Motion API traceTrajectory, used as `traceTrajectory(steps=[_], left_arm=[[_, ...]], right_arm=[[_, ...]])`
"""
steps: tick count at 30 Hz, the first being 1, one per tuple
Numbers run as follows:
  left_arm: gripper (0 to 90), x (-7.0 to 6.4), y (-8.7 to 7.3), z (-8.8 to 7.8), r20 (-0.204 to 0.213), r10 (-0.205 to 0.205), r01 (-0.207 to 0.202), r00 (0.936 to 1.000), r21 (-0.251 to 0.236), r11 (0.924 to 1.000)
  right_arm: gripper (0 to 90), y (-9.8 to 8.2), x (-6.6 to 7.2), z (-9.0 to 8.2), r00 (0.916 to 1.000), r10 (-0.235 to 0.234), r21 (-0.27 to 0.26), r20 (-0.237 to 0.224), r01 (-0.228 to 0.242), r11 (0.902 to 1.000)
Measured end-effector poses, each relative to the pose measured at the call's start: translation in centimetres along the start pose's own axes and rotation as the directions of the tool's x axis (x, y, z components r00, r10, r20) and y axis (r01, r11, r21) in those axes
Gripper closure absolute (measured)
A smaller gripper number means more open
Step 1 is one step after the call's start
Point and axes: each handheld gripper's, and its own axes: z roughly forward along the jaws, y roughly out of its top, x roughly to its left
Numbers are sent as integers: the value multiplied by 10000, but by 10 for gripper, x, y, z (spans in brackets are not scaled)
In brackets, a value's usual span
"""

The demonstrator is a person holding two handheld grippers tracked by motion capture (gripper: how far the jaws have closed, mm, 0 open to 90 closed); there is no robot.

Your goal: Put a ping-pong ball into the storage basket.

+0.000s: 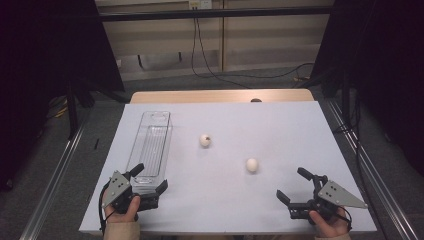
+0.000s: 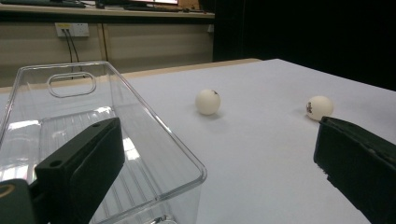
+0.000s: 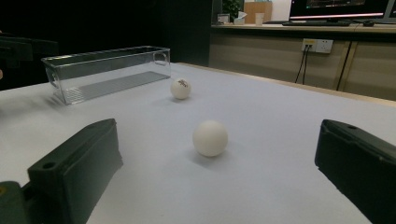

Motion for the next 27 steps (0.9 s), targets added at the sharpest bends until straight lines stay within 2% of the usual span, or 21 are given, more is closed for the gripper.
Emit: traceTrajectory(steps=[6,13,18,23,27], left_arm=[[19,0,0,0,-32,-106,106,9999,-34,9999],[18,0,1,2,63,17,-17,10000,-10,10000],[18,-2,1,3,55,-132,132,9999,-72,9999],[17,-4,1,6,333,-42,42,9994,-2,10000],[18,-6,1,9,500,-123,122,9987,25,9999]], right_arm=[[0,0,-1,-1,10000,-24,7,80,23,10000],[0,0,0,-1,10000,-54,-29,58,55,10000],[0,1,0,-1,9999,-107,-92,91,108,9999],[0,1,-1,-2,9999,-93,-136,133,95,9999],[0,1,-1,-2,9999,-83,-163,141,86,9998]])
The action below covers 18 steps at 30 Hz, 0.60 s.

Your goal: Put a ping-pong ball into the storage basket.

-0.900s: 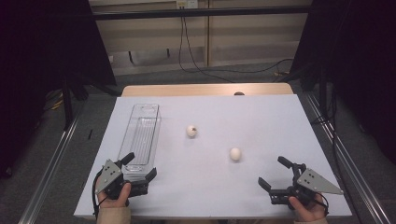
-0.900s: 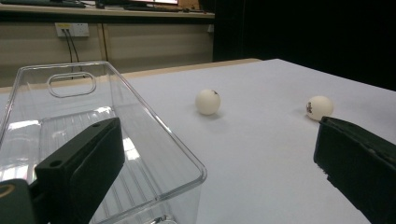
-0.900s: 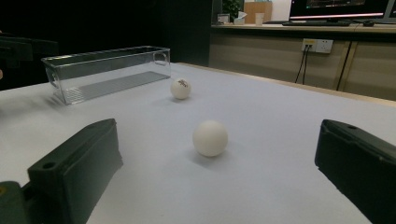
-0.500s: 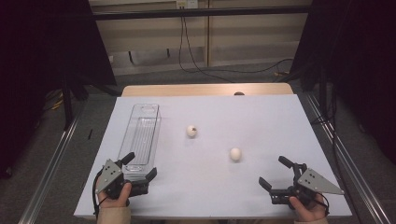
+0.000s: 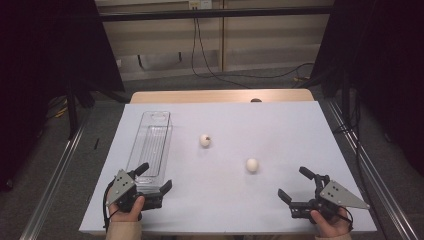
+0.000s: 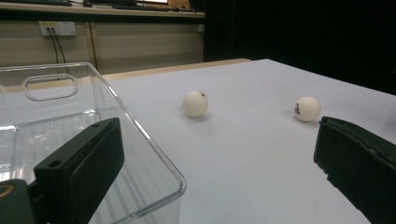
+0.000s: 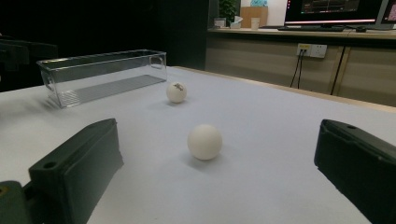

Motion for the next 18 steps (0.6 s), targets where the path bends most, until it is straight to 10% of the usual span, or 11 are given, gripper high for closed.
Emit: traceTrajectory(steps=[18], left_arm=[[17,-7,2,15,545,-54,41,9985,225,9997]], right_arm=[[0,1,1,0,10000,-9,-41,-86,9,10000]])
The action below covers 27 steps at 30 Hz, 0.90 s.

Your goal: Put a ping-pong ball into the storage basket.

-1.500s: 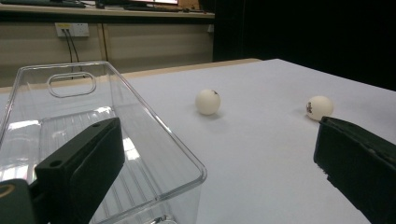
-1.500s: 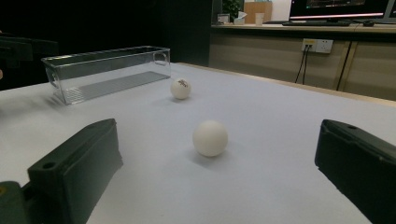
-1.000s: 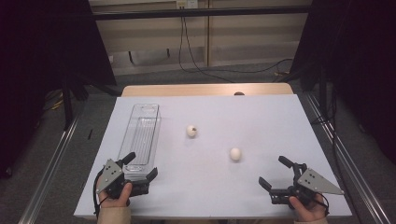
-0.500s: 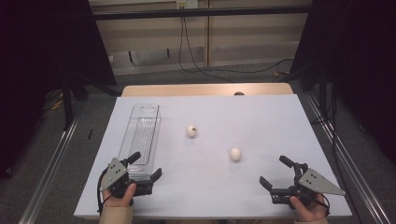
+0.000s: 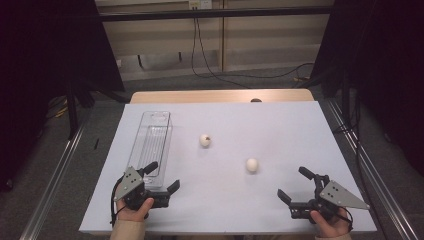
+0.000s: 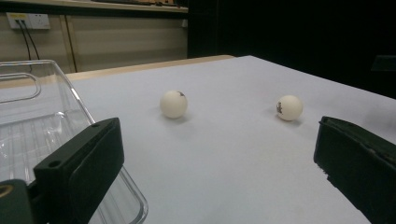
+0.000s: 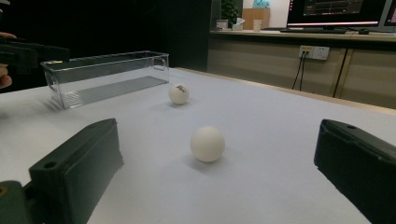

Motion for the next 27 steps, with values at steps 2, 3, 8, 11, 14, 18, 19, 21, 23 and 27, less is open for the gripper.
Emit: traceTrajectory(steps=[2,3,8,11,14,18,19,21,23,27], left_arm=[[17,0,0,2,49,-10,10,10000,6,10000],[17,0,0,2,88,37,-37,10000,30,10000],[17,-3,1,7,176,46,-48,9998,110,9999],[17,-5,2,11,216,76,-80,9997,197,9998],[17,-7,3,13,287,140,-148,9995,249,9996],[17,-11,3,19,440,225,-240,9988,340,9991],[17,-12,3,20,484,222,-239,9986,352,9991],[17,-12,3,21,473,217,-234,9986,364,9991],[17,-12,3,22,512,173,-193,9985,394,9990],[17,-12,4,24,532,132,-153,9985,400,9991]], right_arm=[[0,0,0,0,10000,-28,5,-11,28,10000],[0,0,0,0,10000,-15,1,-22,15,10000],[0,0,0,0,10000,-10,-25,-15,10,10000],[0,0,-1,0,10000,-8,-26,-14,8,10000],[0,0,-1,0,10000,0,-24,-21,0,10000],[0,0,-1,0,10000,10,-29,-37,-11,10000],[0,0,0,0,10000,12,-26,-44,-13,10000],[0,0,-1,0,10000,5,-21,-47,-5,10000],[0,0,-1,0,10000,2,-35,-52,-2,10000],[0,0,0,0,10000,8,-37,-46,-8,10000]])
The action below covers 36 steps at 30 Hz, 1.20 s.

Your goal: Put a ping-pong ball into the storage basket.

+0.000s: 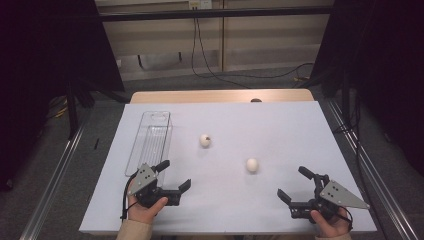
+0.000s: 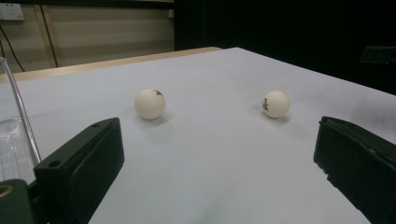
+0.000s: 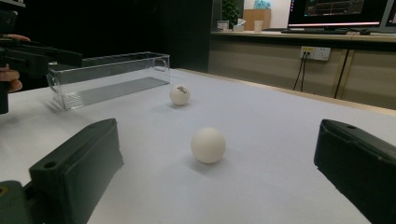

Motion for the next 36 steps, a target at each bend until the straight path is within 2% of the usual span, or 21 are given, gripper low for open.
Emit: traceTrajectory(steps=[6,10,13,19,22,36], left_arm=[[17,-3,1,4,71,-35,35,10000,59,10000],[17,-4,2,6,110,86,-87,9999,118,9999],[17,-6,2,9,156,-15,13,9999,131,9999],[18,-10,2,15,339,130,-139,9993,284,9995],[18,-10,1,17,308,45,-55,9995,318,9995],[19,-13,2,27,441,187,-208,9989,486,9986]], right_arm=[[1,0,0,0,10000,-16,-16,-24,16,10000],[1,0,0,0,10000,-5,-11,-28,5,10000],[2,0,0,0,10000,-10,-20,-35,10,10000],[3,0,0,0,10000,9,-38,-29,-9,10000],[3,0,0,0,10000,1,-42,-32,-1,10000],[4,0,1,1,9999,-53,-9,-111,52,10000]])
